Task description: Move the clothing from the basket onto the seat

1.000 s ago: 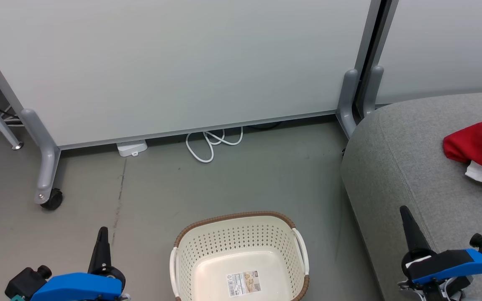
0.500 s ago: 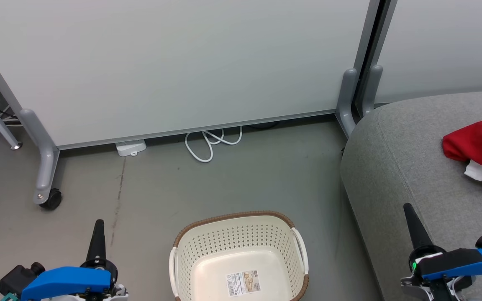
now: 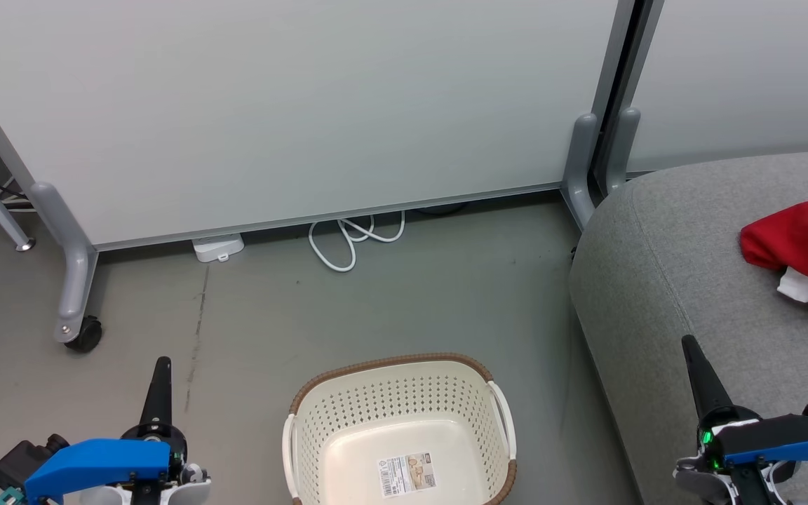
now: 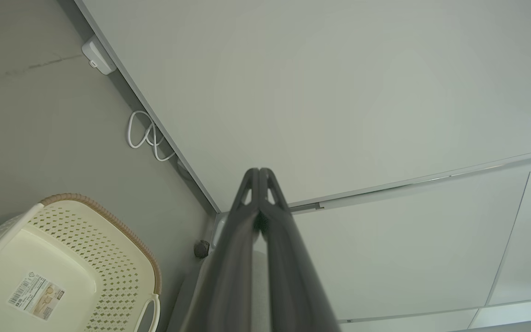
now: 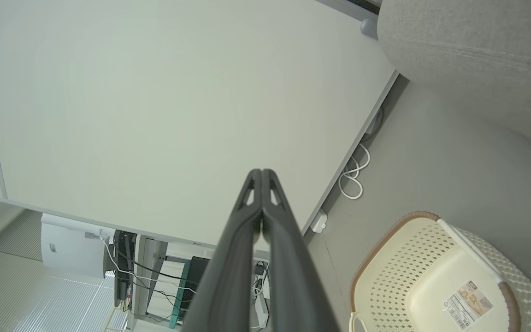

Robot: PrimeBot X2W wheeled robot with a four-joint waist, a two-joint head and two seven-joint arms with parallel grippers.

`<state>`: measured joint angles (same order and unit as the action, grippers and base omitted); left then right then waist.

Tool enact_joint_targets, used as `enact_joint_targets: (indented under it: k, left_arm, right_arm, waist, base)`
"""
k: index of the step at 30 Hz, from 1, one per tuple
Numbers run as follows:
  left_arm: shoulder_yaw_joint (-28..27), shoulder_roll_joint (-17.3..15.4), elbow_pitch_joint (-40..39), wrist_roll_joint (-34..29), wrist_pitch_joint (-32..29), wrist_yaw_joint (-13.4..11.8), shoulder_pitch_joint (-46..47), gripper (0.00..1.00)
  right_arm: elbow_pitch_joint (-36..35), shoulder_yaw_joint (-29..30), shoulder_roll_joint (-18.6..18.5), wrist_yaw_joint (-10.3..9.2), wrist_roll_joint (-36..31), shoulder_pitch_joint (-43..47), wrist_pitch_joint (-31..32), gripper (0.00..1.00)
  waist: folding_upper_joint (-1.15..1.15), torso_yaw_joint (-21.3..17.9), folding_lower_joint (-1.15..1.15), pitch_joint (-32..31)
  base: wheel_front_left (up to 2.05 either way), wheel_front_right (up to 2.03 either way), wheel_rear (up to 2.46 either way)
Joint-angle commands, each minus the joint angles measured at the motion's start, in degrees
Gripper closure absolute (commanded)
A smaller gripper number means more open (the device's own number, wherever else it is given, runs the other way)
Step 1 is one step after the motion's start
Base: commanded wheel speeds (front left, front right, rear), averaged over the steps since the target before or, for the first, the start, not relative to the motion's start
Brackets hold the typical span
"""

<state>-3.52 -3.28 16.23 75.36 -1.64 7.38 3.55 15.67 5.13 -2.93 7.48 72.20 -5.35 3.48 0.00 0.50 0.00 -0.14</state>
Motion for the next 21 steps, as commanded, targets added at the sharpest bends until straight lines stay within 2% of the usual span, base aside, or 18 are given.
enact_joint_targets:
  k: [1, 21]
  left_arm:
    - [-0.63, -0.04, -0.71, 1.34, -0.47, 0.13, 1.25, 1.0]
    - [-2.03, 0.24, -1.55, 9.61, -2.91, 0.17, 2.19, 1.0]
  right_arm:
    - [-0.68, 0.23, 0.01, 0.02, 1.73, -1.03, 0.35, 1.0]
    - [-1.3, 0.89, 0.04, 0.02, 11.5, -1.09, 1.88, 1.0]
  waist:
    - [0.0, -0.02, 0.0, 0.01]
    - [0.0, -0.25, 0.0, 0.16]
  base:
    - [0.0, 0.0, 0.0]
    - [0.0, 0.0, 0.0]
